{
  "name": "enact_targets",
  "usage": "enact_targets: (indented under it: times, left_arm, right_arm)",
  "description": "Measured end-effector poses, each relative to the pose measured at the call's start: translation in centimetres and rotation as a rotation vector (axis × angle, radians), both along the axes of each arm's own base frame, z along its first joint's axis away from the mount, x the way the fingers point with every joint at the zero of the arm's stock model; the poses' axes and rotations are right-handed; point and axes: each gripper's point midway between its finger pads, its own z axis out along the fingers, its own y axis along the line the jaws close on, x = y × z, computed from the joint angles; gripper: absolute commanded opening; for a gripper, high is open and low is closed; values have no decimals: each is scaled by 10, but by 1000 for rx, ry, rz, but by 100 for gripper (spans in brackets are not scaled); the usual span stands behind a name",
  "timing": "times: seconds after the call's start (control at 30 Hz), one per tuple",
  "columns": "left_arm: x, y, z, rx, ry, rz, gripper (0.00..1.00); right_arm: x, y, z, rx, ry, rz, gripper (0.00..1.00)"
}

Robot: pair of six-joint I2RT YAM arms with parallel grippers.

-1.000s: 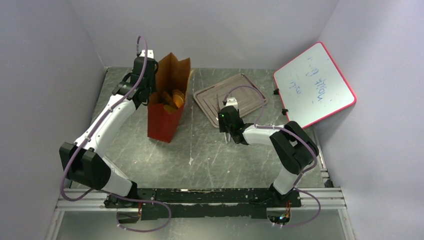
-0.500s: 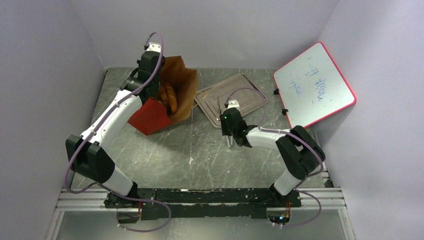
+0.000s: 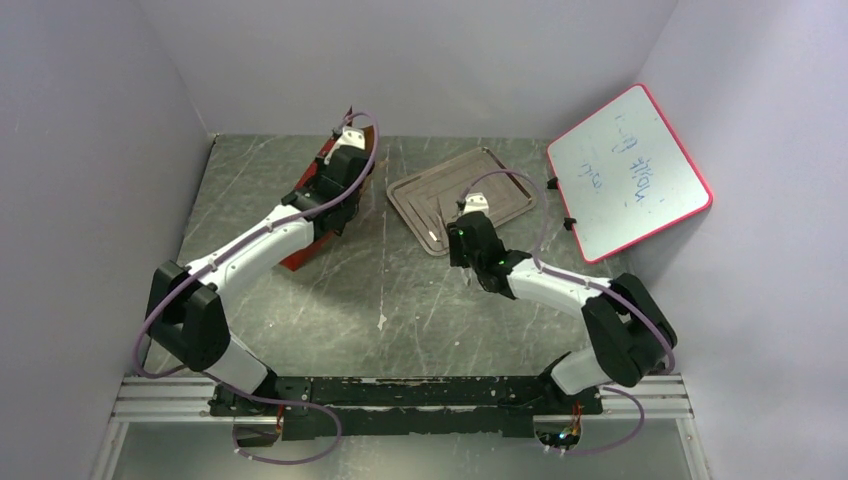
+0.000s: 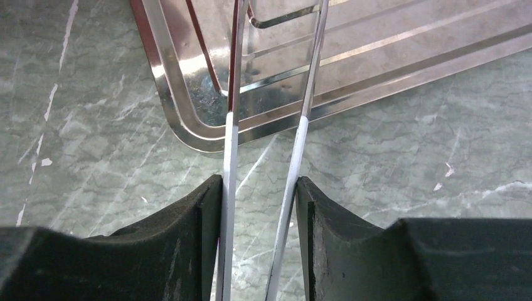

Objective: Take the fake bread out of the paper bag
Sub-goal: Adjust the paper bag at the center of the board.

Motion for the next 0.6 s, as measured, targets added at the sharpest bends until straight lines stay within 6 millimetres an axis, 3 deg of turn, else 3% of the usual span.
enact_targets:
  times: [0.2, 0.47, 0.6]
  left_arm:
    - [-14, -20, -10, -54, -18, -26, 7]
    - [-34, -48, -2, -113, -49, -96, 7]
    - [-42, -49, -5, -126, -51, -97, 7]
  right_arm:
    - [-4, -5, 5, -8, 2, -6, 40]
    - [-12, -17, 11, -27, -1, -30, 40]
    - [-14, -22, 23, -23, -23, -48, 39]
